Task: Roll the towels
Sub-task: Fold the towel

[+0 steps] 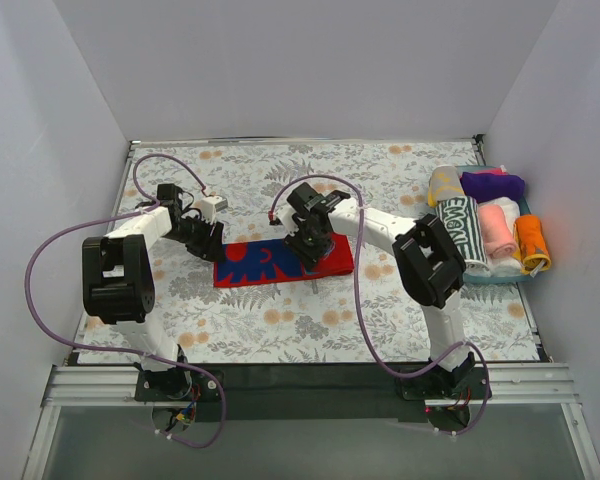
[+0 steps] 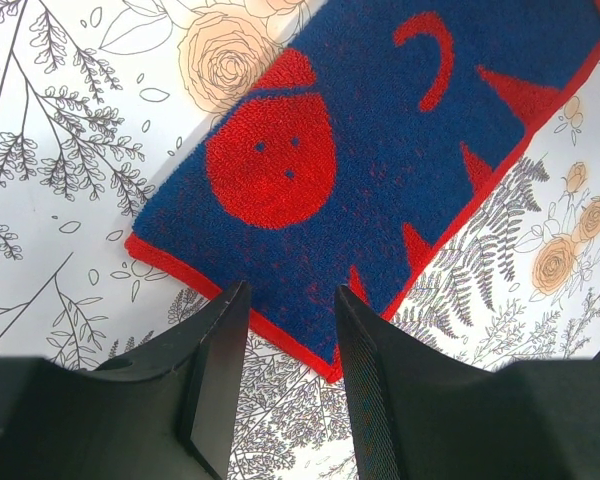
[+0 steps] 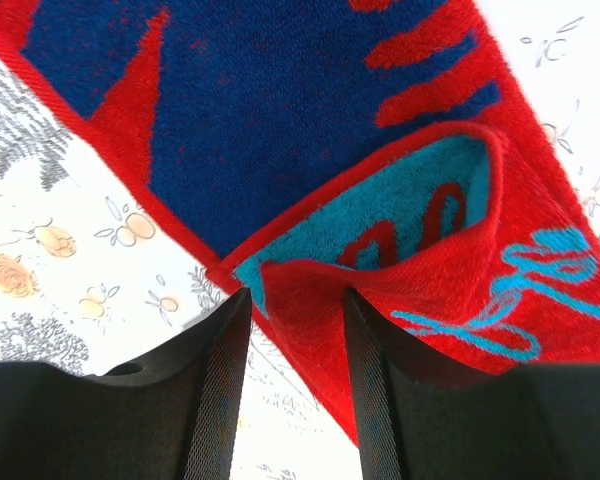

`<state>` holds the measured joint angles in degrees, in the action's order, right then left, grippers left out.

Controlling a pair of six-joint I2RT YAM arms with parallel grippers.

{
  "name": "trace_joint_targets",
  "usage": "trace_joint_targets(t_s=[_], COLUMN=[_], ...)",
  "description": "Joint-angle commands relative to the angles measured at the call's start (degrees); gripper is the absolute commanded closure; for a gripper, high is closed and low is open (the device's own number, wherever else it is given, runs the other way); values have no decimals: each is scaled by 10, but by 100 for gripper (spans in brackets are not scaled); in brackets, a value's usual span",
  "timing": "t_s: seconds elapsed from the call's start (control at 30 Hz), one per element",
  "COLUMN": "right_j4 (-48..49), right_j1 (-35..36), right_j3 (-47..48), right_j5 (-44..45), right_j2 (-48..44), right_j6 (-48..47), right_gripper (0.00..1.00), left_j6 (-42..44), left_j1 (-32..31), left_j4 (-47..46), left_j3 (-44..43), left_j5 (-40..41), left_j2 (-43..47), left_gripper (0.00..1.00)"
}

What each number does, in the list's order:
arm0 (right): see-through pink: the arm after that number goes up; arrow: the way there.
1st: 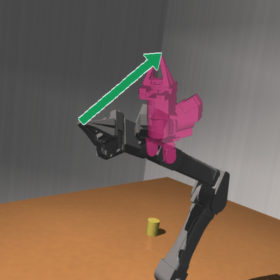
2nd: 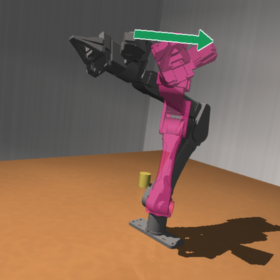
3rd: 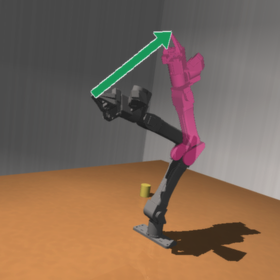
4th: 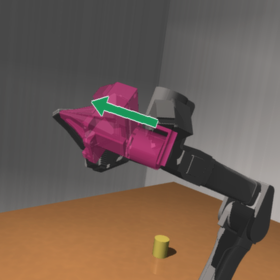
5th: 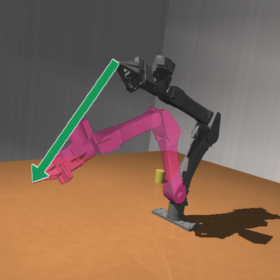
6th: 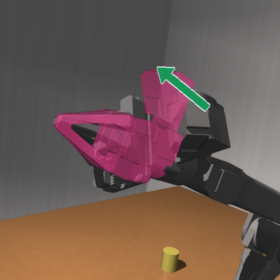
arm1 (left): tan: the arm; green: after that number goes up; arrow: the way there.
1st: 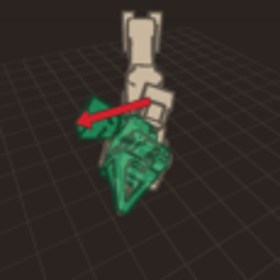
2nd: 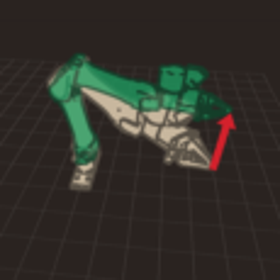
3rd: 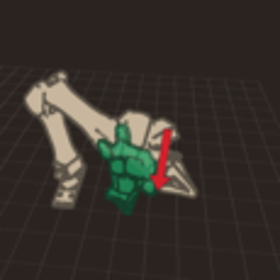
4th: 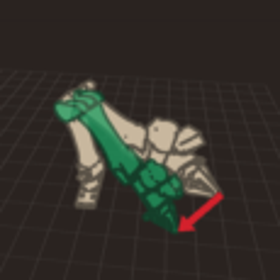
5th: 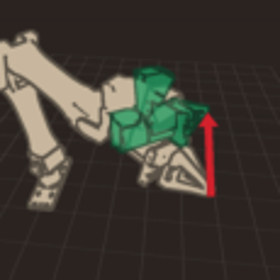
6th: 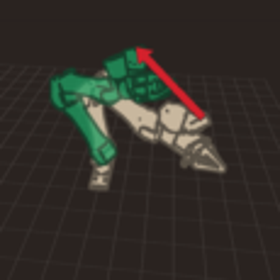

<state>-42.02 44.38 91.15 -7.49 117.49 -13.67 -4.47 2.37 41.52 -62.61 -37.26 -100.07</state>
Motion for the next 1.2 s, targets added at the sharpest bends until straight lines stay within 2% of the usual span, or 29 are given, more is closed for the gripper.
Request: trace_joint_targets(t_s=[0.0, 0.1, 0.27, 0.43, 0.6, 0.7, 0.8, 0.97, 1.17], right_j4=[4, 4, 1, -8, -20, -29, -36, -50, -67], right_j1=[4, 3, 3, 2, 0, 0, 0, -1, -2], right_j3=[4, 6, 3, 3, 15, 22, 23, 18, 20], right_j5=[-7, -13, -17, -17, -28, -47, -60, -98, -120], right_j2=[19, 26, 13, -10, -17, -15, -12, -18, -33], right_j6=[7, 9, 15, 11, 8, 8, 6, -6, -16], right_gripper=[60, 63, 75, 71, 75, 90, 98, 97, 88], left_j6=[-4, -7, -10, -9, -9, -9, -9, -7, -8], left_j1=[-3, -3, -3, -3, -3, -3, -3, -3, -3], left_j4=[-12, -12, -14, -13, -13, -13, -14, -12, -12], left_j3=[-16, -21, -24, -23, -24, -23, -23, -24, -24], left_j5=[-1, -2, -4, -3, -4, -3, -4, -1, -1], left_j2=[1, -1, -5, -5, -3, -2, -2, -3, -6], left_gripper=[63, 63, 64, 64, 64, 64, 64, 64, 64])
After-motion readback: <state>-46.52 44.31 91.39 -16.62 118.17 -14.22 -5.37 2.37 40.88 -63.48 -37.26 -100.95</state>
